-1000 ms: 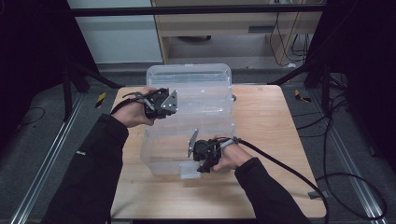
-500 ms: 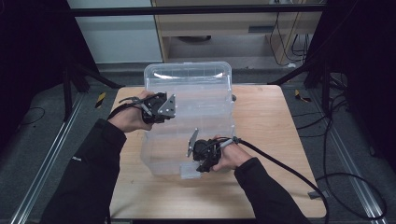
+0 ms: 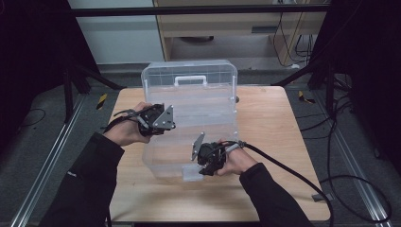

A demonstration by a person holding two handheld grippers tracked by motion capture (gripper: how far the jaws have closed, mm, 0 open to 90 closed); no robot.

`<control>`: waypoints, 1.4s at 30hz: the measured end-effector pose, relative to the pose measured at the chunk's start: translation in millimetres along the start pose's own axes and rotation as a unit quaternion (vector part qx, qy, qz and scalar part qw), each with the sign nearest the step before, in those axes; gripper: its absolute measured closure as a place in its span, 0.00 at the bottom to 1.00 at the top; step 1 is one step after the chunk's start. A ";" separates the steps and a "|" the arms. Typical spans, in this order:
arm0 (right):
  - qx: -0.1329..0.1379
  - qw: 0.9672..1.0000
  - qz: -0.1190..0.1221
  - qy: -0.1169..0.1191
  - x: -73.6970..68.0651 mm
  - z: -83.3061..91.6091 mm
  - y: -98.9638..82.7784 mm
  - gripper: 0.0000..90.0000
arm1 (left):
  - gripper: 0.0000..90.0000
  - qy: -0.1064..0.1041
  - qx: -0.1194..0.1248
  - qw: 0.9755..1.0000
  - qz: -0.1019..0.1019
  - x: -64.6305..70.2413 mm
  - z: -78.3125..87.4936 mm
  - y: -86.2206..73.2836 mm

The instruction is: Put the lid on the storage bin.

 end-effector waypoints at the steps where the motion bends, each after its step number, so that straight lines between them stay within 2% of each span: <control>1: 0.002 1.000 -0.001 -0.001 -0.1 0.0 -0.2 0.73 | 0.97 -0.001 0.000 1.000 0.000 1.0 0.2 -0.2; 16: 0.028 0.999 -0.013 -0.024 -3.8 1.9 -3.9 0.71 | 0.96 -0.002 0.009 1.000 0.012 15.7 1.9 -4.8; 26: 0.030 0.999 -0.010 -0.036 -5.1 2.1 -3.7 0.69 | 0.96 -0.004 0.020 1.000 0.012 28.1 1.5 -7.4; 31: 0.063 0.996 -0.028 -0.051 -2.2 8.7 -5.1 0.72 | 0.96 -0.014 0.023 1.000 0.014 35.0 0.2 -8.3; 34: 0.094 0.993 -0.042 -0.063 -1.7 22.1 -7.4 0.73 | 0.95 -0.022 0.024 0.999 0.017 38.3 -0.4 -9.3; 38: 0.150 0.983 -0.066 -0.078 -2.2 43.7 -9.4 0.80 | 0.94 -0.024 0.029 0.999 0.025 40.8 -1.2 -9.7; 40: 0.175 0.976 -0.086 -0.093 -1.4 53.6 -15.5 0.85 | 0.94 -0.025 0.033 0.999 0.029 41.6 -1.3 -10.6; 41: 0.191 0.971 -0.100 -0.099 -0.9 59.3 -19.5 0.88 | 0.94 -0.026 0.032 0.999 0.029 41.5 -1.0 -11.3; 42: 0.212 0.965 -0.114 -0.106 -0.2 66.5 -23.6 0.90 | 0.94 -0.029 0.034 0.998 0.033 41.8 -1.1 -11.4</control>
Point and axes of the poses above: each handheld gripper's, and its own axes: z roughly backward along the jaws, y roughly out of its top, x roughly to its right, the point moved 7 cm from there along -z, roughly forward along the jaws, and after that the axes turned 4 degrees about z, right-handed, at the moved point
